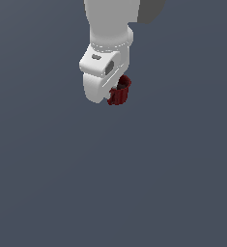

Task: Pick up the object and move it to a goal position.

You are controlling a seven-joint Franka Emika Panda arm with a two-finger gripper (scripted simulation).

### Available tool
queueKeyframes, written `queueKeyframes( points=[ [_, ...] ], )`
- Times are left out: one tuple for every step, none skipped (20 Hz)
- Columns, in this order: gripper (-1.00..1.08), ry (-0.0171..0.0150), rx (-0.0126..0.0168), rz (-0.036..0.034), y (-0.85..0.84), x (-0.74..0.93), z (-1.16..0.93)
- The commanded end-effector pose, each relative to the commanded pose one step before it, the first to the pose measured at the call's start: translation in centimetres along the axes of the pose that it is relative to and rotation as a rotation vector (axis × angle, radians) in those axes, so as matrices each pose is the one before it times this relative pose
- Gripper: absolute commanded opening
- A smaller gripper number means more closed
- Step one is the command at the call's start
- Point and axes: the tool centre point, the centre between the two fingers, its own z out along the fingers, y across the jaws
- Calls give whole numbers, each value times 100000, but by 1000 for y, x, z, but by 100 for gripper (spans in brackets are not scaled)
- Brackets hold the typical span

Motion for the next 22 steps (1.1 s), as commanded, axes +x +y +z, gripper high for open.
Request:
queueKeyframes(
  points=[
    [-100, 117, -105, -45, -609, -780, -2973],
    [-100, 0, 0, 0, -205, -291, -1097],
    [-100, 0, 0, 0, -195, -282, -1065],
    [-100, 0, 0, 0, -183, -270, -1022],
    [-100, 0, 0, 0, -169, -255, -968],
    [-100, -27, 10, 40, -141, -244, -895],
    [-100, 0, 0, 0, -139, -221, -844],
    [-100, 0, 0, 0, -124, -204, -784],
    [-100, -28, 0, 40, -100, -192, -719],
    [-100, 0, 0, 0, -97, -171, -669],
    [-100, 0, 0, 0, -86, -156, -613],
    [-100, -39, -4, 57, -64, -147, -551],
    [-100, 0, 0, 0, -65, -126, -503],
    [-100, 0, 0, 0, -55, -111, -448],
    [-100, 0, 0, 0, -45, -97, -394],
    [-100, 0, 0, 0, -35, -82, -341],
    [-100, -37, -6, 58, -15, -74, -283],
    [-100, 0, 0, 0, -15, -53, -237],
    [-100, 0, 0, 0, -7, -39, -186],
    [-100, 0, 0, 0, 0, -26, -137],
    [-100, 0, 0, 0, 4, -16, -92],
    [-100, 0, 0, 0, 4, -8, -52]
  ],
)
